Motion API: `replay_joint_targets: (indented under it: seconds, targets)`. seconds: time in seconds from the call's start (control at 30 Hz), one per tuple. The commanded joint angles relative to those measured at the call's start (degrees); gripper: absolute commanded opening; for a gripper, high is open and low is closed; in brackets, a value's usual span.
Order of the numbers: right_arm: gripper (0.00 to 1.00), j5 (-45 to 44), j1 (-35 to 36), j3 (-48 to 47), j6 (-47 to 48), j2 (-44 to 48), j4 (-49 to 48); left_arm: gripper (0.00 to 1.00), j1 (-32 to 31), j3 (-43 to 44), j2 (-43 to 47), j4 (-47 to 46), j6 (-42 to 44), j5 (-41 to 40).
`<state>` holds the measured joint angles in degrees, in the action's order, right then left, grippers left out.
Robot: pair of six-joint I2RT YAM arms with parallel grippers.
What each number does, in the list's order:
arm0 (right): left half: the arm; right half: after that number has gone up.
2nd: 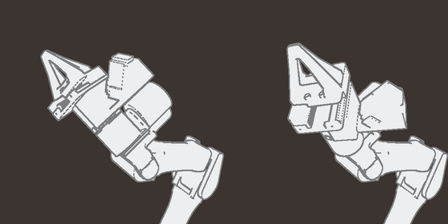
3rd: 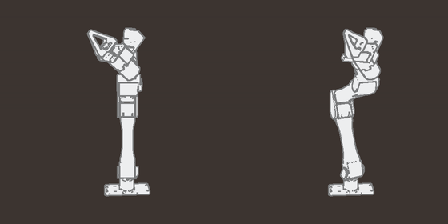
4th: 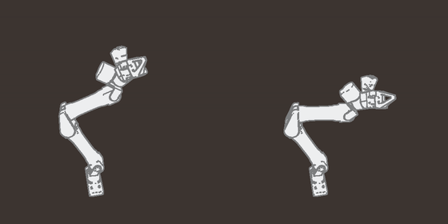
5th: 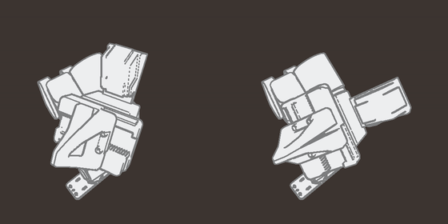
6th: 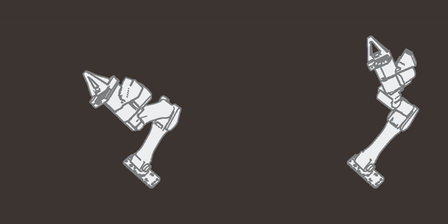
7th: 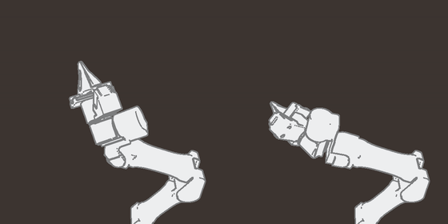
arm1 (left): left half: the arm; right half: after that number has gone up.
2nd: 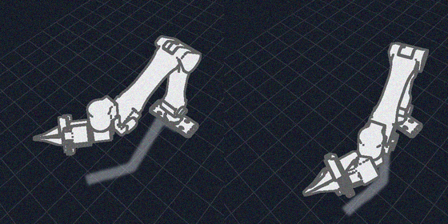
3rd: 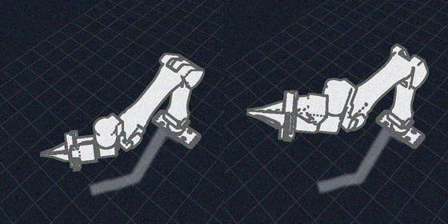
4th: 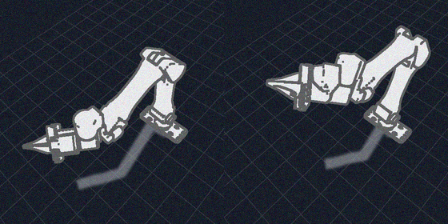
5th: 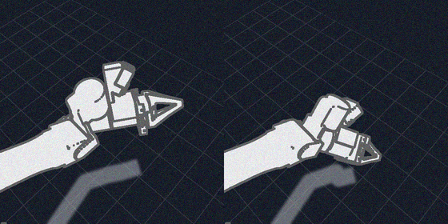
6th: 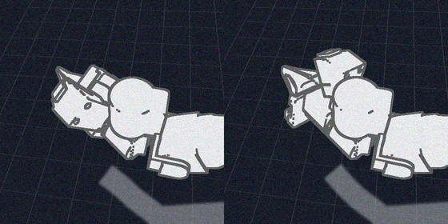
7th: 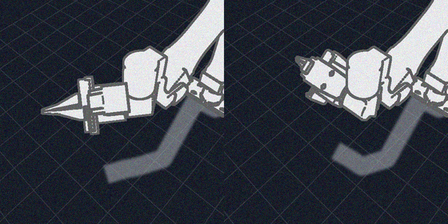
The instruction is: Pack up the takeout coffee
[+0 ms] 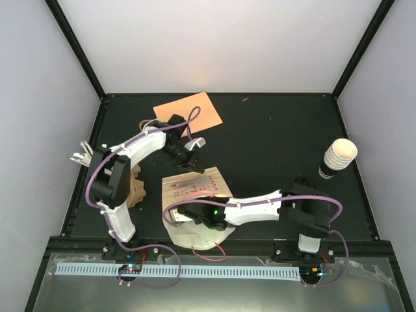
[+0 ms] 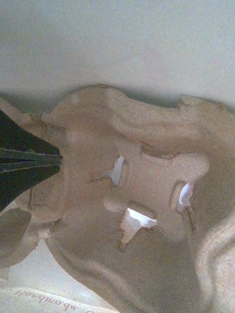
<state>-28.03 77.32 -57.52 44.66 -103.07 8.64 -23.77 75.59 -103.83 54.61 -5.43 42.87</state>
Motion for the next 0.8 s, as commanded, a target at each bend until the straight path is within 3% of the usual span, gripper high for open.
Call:
replay_joint_targets:
  seconds: [0.0, 0.4, 0.77]
  targets:
    - [0.01, 1.41, -0.51, -0.24, -0.17, 1.16, 1.69, 0.02, -0.54, 0.48, 1.38, 0.78, -0.05, -0.27]
    - [0.01, -3.0, 2.03, -0.52, -1.94, 7.67, 5.7, 0.02, -0.54, 2.02, 0.57, 0.08, -0.71, -1.39]
    - [0.01, -5.07, 0.91, -1.1, -2.62, 1.88, 4.86, 0.02, -0.58, 1.63, 0.5, -0.12, -0.63, -0.94]
